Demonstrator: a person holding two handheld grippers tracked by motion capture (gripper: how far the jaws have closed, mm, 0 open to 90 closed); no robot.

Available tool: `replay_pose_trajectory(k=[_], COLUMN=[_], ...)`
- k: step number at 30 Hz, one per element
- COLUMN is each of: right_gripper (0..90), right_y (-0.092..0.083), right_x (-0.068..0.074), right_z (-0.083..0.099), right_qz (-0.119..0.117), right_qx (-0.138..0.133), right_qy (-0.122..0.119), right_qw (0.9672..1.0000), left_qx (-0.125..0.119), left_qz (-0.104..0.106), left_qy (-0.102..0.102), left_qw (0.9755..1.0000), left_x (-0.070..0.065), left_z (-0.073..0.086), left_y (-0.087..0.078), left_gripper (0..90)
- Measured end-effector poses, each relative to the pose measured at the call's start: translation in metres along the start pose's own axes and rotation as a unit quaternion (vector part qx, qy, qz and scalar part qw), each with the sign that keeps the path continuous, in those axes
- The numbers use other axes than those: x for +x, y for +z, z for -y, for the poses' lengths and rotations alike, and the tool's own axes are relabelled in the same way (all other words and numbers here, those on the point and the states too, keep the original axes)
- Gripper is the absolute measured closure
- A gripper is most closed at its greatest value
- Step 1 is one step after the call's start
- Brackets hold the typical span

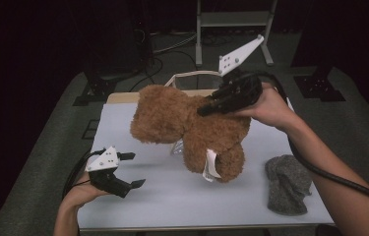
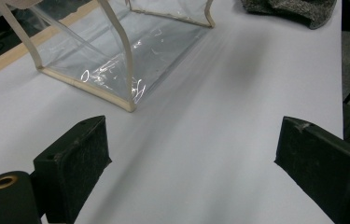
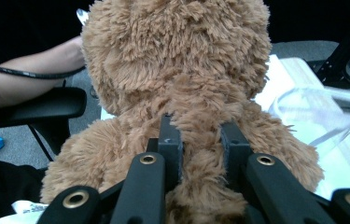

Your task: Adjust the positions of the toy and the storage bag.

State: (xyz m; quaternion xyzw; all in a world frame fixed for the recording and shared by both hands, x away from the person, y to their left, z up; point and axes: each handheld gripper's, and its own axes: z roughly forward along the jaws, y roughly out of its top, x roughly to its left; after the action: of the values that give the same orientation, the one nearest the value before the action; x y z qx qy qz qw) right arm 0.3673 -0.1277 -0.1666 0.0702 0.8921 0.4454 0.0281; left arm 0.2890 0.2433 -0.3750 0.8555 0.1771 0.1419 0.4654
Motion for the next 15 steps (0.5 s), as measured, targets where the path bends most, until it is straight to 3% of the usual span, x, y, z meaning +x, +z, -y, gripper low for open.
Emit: replay_pose_trajectory(k=[5,15], right_gripper=[74.6,74.5], right_y=[-0.008,-0.015], right_x=[-0.006,-0.028], right_z=[-0.025,-0.056], right_qz=[0.0,0.005], right_qx=[-0.004,0.001], right_qy=[-0.002,-0.002], right_qw=[1.0,1.0], left_qx=[-0.003,-0.003], left_qz=[-0.002,-0.006], left_qy=[-0.002,-0.007], left_qw=[1.0,1.0], left_x=[0.002,0.004], left_z=[0.001,0.005], left_y=[-0.002,-0.005], left_gripper=[9.0,9.0])
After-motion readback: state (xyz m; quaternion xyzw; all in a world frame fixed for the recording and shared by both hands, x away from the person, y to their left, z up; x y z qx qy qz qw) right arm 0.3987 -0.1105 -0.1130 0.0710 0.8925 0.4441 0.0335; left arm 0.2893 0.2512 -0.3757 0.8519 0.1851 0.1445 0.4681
